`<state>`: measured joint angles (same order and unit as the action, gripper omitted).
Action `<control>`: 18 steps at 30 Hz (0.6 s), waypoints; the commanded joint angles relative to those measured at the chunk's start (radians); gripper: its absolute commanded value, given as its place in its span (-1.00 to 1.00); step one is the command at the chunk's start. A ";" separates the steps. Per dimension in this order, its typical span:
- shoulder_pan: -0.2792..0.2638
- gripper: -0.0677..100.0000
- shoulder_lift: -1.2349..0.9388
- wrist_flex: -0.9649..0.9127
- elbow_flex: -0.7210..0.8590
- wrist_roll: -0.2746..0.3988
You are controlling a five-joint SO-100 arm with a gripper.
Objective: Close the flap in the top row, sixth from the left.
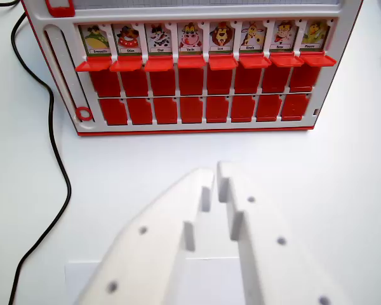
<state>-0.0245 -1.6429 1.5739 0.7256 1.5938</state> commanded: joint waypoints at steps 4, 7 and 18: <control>0.015 -1.00 -0.066 -0.012 -0.023 -0.021; 0.018 -1.00 -0.063 -0.011 -0.025 -0.023; 0.087 -1.00 0.015 -0.078 0.005 -0.133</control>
<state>0.0353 -1.6383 1.5370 0.7348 1.5033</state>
